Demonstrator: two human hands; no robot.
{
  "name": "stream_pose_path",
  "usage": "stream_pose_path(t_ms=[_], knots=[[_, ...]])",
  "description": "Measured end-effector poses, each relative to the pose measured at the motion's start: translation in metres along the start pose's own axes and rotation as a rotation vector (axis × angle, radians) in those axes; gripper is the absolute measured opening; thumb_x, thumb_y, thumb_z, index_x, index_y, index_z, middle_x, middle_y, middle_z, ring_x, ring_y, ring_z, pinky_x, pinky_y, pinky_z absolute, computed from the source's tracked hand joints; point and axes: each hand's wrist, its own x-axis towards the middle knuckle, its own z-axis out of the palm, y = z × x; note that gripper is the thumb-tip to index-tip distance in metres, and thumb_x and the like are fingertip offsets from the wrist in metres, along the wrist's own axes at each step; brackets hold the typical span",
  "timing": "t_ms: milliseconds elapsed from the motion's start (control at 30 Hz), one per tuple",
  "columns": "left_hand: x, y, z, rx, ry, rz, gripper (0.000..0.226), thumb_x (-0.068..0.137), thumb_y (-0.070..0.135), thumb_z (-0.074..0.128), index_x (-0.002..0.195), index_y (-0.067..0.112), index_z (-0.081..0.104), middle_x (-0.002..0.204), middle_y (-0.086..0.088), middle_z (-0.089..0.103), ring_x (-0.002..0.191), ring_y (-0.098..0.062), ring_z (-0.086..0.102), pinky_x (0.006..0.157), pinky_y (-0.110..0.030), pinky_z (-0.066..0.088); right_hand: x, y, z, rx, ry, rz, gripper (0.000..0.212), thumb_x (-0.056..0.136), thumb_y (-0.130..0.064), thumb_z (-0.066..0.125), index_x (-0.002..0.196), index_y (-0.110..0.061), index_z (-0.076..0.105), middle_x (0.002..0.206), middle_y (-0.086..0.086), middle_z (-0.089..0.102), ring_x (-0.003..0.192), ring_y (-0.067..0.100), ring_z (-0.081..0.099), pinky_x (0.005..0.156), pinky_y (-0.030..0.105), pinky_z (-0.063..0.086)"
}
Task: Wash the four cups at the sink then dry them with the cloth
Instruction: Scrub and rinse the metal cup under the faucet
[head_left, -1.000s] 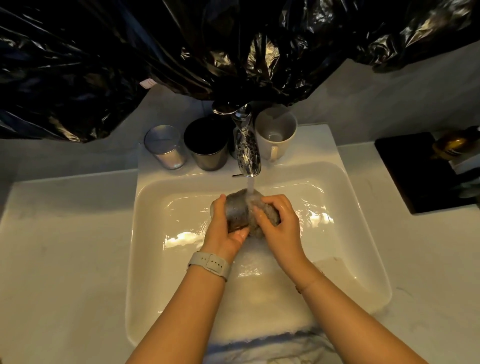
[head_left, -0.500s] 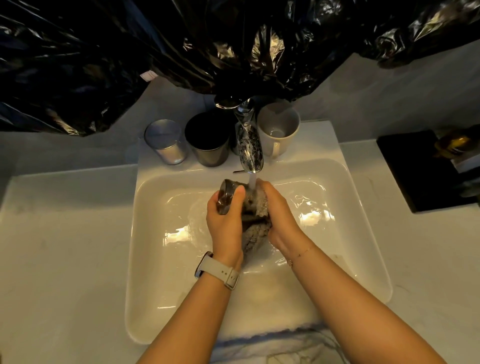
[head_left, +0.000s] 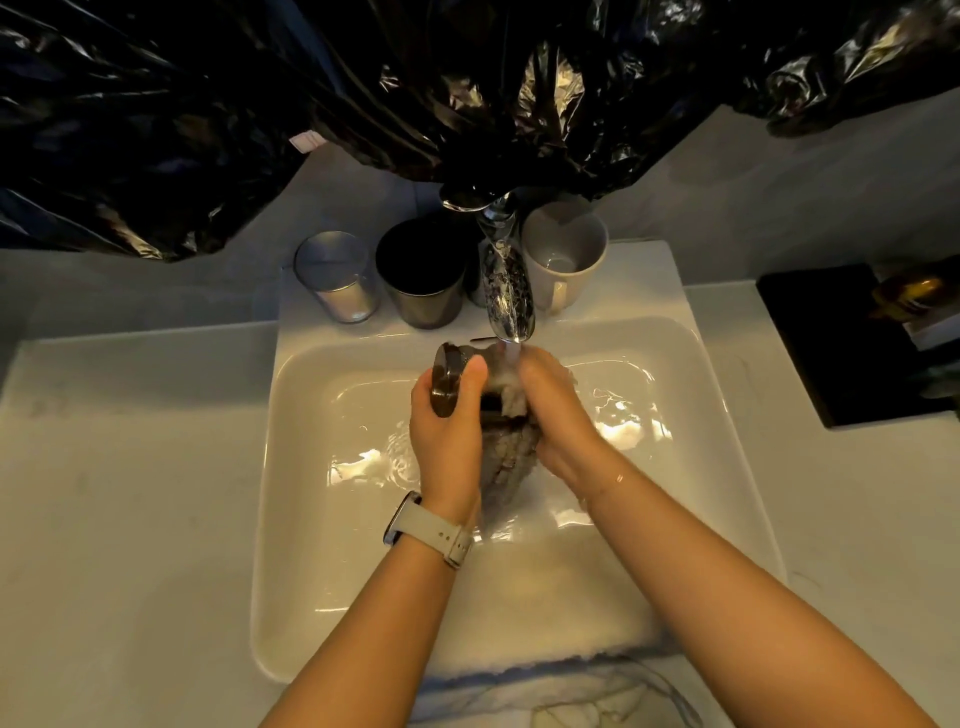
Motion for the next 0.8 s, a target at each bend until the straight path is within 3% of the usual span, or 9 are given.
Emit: stream_pose_path(t_ms=[100, 200, 267, 333, 400, 500, 600, 700, 800], knots=[[0.004, -0.001, -0.015, 0.149, -0.18, 0.054, 0.049, 0.09, 0.049, 0.063, 0.132, 0.028, 0.052, 0.117, 0.004, 0.069, 0.102, -0.008, 0.068, 0.087, -0.029, 0.058, 0.008, 0.001, -0.006, 0.011, -0.055, 0.075, 0.014, 0.093, -0.032, 0.056, 0.097, -0.021, 0.065, 0.095, 0.0, 0.069, 0.089, 0.02, 0.065, 0.081, 0.036, 0.053], [0.014, 0.013, -0.034, 0.135, -0.414, -0.179, 0.044, 0.095, 0.055, 0.049, 0.127, 0.026, 0.056, 0.109, 0.001, 0.071, 0.08, -0.011, 0.072, 0.062, -0.025, 0.056, 0.006, 0.014, -0.009, -0.192, 0.027, -0.212, 0.037, 0.078, -0.042, 0.071, 0.108, -0.021, 0.065, 0.105, 0.0, 0.07, 0.098, 0.017, 0.066, 0.083, 0.028, 0.052], [0.019, 0.021, -0.04, 0.036, -0.471, -0.373, 0.054, 0.095, 0.063, 0.041, 0.111, 0.019, 0.066, 0.091, -0.003, 0.071, 0.067, -0.013, 0.067, 0.06, -0.027, 0.051, -0.004, 0.021, -0.009, -0.319, 0.009, -0.426, 0.036, 0.077, -0.042, 0.072, 0.108, -0.025, 0.061, 0.105, -0.001, 0.067, 0.096, 0.011, 0.064, 0.082, 0.021, 0.05], [0.019, 0.02, -0.036, 0.075, -0.419, -0.331, 0.054, 0.098, 0.061, 0.038, 0.117, 0.016, 0.061, 0.086, -0.003, 0.07, 0.066, -0.011, 0.064, 0.062, -0.027, 0.047, -0.011, 0.027, -0.004, -0.394, 0.017, -0.519, 0.034, 0.078, -0.045, 0.067, 0.108, -0.031, 0.059, 0.106, -0.001, 0.064, 0.097, 0.009, 0.062, 0.082, 0.02, 0.049], [0.016, 0.013, -0.029, 0.174, -0.31, -0.133, 0.037, 0.101, 0.052, 0.04, 0.122, 0.023, 0.049, 0.1, -0.005, 0.067, 0.076, -0.015, 0.066, 0.063, -0.028, 0.049, -0.005, 0.026, 0.004, -0.4, 0.061, -0.429, 0.031, 0.078, -0.049, 0.061, 0.103, -0.032, 0.059, 0.099, -0.001, 0.066, 0.092, 0.013, 0.064, 0.082, 0.028, 0.052], [0.018, 0.002, -0.029, 0.509, -0.231, 0.313, 0.024, 0.1, 0.043, 0.049, 0.121, 0.032, 0.045, 0.116, -0.001, 0.053, 0.092, -0.012, 0.062, 0.073, -0.028, 0.054, 0.014, 0.012, 0.01, -0.229, -0.027, 0.087, 0.04, 0.075, -0.048, 0.057, 0.099, -0.016, 0.061, 0.083, 0.006, 0.067, 0.081, 0.025, 0.065, 0.087, 0.051, 0.055], [0.023, -0.007, -0.034, 0.654, -0.298, 0.467, 0.036, 0.098, 0.045, 0.051, 0.131, 0.033, 0.04, 0.125, 0.002, 0.043, 0.098, 0.002, 0.055, 0.082, -0.021, 0.052, 0.015, 0.004, 0.002, -0.173, -0.129, 0.25, 0.027, 0.089, -0.038, 0.053, 0.083, -0.012, 0.058, 0.069, 0.007, 0.061, 0.08, 0.028, 0.061, 0.085, 0.043, 0.052], [0.031, -0.011, -0.035, 0.407, -0.398, 0.199, 0.047, 0.089, 0.07, 0.044, 0.125, 0.041, 0.037, 0.132, -0.008, 0.05, 0.11, -0.017, 0.061, 0.088, -0.041, 0.057, 0.006, 0.01, 0.001, -0.413, -0.037, -0.09, 0.033, 0.093, -0.047, 0.048, 0.095, -0.016, 0.059, 0.084, 0.002, 0.067, 0.084, 0.018, 0.063, 0.082, 0.036, 0.05], [0.035, 0.001, -0.031, 0.155, -0.446, -0.195, 0.073, 0.089, 0.073, 0.035, 0.134, 0.017, 0.045, 0.115, -0.016, 0.067, 0.089, -0.019, 0.071, 0.066, -0.03, 0.058, -0.006, 0.023, -0.002, -0.513, 0.011, -0.449, 0.042, 0.09, -0.052, 0.046, 0.116, -0.02, 0.053, 0.109, 0.0, 0.058, 0.094, 0.005, 0.057, 0.08, 0.018, 0.046]])
